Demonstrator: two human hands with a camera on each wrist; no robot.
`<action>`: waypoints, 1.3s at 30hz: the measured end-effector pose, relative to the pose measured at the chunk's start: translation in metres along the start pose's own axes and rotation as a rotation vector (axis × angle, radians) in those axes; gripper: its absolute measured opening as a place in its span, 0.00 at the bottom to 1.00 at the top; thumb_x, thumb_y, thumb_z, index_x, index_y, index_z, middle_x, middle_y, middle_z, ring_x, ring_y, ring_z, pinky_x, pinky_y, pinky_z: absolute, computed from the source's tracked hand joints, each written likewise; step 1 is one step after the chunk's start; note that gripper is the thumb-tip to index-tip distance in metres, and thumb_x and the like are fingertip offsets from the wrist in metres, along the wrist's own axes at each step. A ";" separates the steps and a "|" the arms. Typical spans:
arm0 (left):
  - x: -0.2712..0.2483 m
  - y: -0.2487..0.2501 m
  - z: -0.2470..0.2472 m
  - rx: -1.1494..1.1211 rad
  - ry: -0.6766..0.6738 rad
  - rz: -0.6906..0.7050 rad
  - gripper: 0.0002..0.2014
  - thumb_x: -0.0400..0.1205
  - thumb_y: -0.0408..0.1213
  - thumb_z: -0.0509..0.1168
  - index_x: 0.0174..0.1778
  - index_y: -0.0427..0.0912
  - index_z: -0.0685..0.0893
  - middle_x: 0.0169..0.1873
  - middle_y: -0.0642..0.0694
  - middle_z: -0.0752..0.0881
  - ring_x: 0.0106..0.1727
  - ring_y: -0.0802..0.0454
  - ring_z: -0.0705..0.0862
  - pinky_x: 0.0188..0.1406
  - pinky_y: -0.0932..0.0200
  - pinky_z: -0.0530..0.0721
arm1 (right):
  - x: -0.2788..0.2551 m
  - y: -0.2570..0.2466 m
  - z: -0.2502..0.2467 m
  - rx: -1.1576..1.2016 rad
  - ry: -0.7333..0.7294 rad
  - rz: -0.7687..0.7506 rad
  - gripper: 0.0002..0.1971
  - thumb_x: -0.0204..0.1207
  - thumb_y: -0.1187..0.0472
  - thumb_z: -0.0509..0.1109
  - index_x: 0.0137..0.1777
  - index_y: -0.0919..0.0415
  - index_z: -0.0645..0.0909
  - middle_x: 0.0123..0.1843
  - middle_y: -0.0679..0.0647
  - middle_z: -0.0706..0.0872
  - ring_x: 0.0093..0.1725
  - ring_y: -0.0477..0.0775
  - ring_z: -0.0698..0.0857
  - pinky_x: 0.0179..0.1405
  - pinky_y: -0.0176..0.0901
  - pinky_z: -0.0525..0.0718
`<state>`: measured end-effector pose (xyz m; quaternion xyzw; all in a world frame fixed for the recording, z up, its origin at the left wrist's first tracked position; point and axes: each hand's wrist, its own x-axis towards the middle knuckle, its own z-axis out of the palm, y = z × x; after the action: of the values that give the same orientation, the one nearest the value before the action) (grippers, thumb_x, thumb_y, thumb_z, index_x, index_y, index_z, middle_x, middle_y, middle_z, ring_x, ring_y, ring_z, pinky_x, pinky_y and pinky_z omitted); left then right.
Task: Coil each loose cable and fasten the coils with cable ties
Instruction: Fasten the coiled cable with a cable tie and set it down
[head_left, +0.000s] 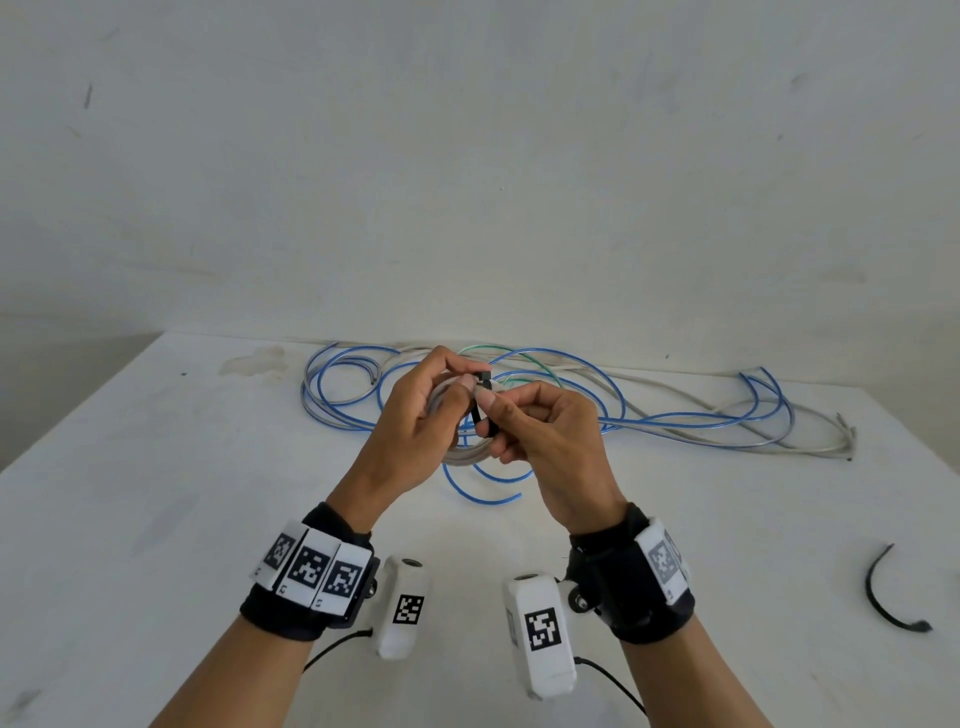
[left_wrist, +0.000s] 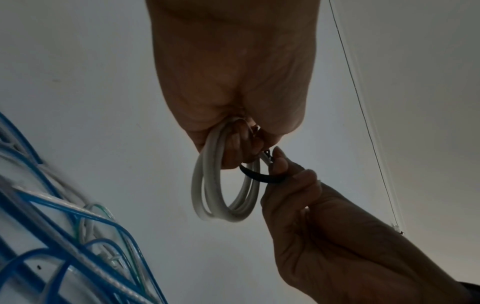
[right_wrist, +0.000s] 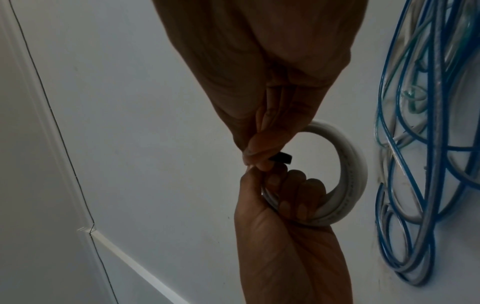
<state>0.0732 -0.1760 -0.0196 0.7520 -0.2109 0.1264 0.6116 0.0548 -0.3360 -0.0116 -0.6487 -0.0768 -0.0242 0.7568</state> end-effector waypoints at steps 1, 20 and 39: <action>0.000 0.000 0.000 0.008 -0.002 0.001 0.09 0.90 0.28 0.57 0.58 0.38 0.83 0.35 0.62 0.85 0.33 0.66 0.81 0.37 0.71 0.78 | 0.000 -0.001 0.000 -0.002 0.000 0.004 0.09 0.79 0.63 0.77 0.44 0.70 0.85 0.36 0.63 0.90 0.25 0.49 0.83 0.27 0.35 0.81; 0.000 -0.001 -0.002 0.087 -0.129 0.011 0.05 0.90 0.36 0.62 0.57 0.44 0.82 0.37 0.59 0.85 0.32 0.62 0.81 0.35 0.67 0.78 | -0.002 0.000 -0.004 -0.128 0.115 -0.105 0.10 0.81 0.59 0.76 0.58 0.62 0.90 0.40 0.60 0.93 0.33 0.55 0.90 0.34 0.43 0.88; -0.009 0.004 0.019 -0.114 -0.443 -0.255 0.05 0.91 0.33 0.59 0.55 0.35 0.76 0.27 0.50 0.71 0.25 0.53 0.65 0.24 0.63 0.68 | 0.017 -0.001 -0.040 -0.058 0.322 -0.109 0.05 0.83 0.62 0.73 0.45 0.59 0.88 0.35 0.49 0.83 0.35 0.45 0.78 0.34 0.35 0.75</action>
<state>0.0624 -0.1937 -0.0240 0.7463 -0.2498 -0.1315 0.6027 0.0750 -0.3743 -0.0139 -0.6528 0.0112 -0.1710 0.7379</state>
